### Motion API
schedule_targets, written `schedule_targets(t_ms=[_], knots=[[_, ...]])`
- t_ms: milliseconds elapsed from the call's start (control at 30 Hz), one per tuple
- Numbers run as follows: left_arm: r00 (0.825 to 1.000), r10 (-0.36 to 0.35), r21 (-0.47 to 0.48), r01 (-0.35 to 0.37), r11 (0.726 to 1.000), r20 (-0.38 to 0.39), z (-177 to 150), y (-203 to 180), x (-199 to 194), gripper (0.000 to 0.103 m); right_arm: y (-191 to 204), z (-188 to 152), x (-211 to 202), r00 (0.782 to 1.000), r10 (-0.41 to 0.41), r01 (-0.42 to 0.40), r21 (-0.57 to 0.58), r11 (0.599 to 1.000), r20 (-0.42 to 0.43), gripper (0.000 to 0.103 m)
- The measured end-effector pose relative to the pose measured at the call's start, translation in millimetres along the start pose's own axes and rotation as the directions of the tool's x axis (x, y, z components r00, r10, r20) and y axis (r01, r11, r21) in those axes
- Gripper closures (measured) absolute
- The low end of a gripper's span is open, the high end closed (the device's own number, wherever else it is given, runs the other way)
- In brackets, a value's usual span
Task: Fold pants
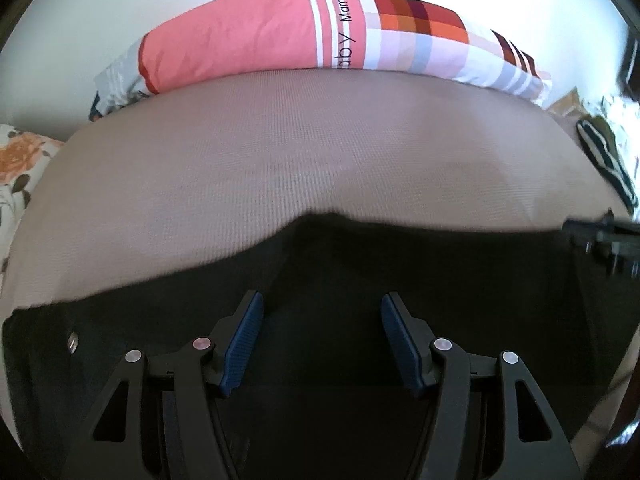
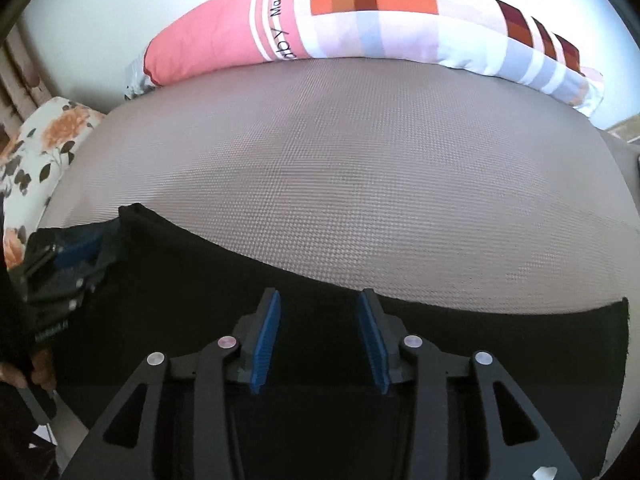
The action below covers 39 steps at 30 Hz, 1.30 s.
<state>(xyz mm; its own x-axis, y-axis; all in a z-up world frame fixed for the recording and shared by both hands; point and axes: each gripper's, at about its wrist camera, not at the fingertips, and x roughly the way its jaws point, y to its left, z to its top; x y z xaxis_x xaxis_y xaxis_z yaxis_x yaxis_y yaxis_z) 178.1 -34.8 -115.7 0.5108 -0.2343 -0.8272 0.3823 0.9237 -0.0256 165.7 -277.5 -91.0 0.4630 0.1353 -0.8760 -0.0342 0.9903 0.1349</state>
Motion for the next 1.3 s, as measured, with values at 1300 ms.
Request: schedule_targets(t_ms=[1300], knots=[[0.993,-0.085,-0.066,0.079,0.995,-0.088,-27.5,-48.7,-37.8,0.040,-339.2,-130.7,-74.2,0.911,0.411,-0.356,0.539,0.764,0.019,0.070]])
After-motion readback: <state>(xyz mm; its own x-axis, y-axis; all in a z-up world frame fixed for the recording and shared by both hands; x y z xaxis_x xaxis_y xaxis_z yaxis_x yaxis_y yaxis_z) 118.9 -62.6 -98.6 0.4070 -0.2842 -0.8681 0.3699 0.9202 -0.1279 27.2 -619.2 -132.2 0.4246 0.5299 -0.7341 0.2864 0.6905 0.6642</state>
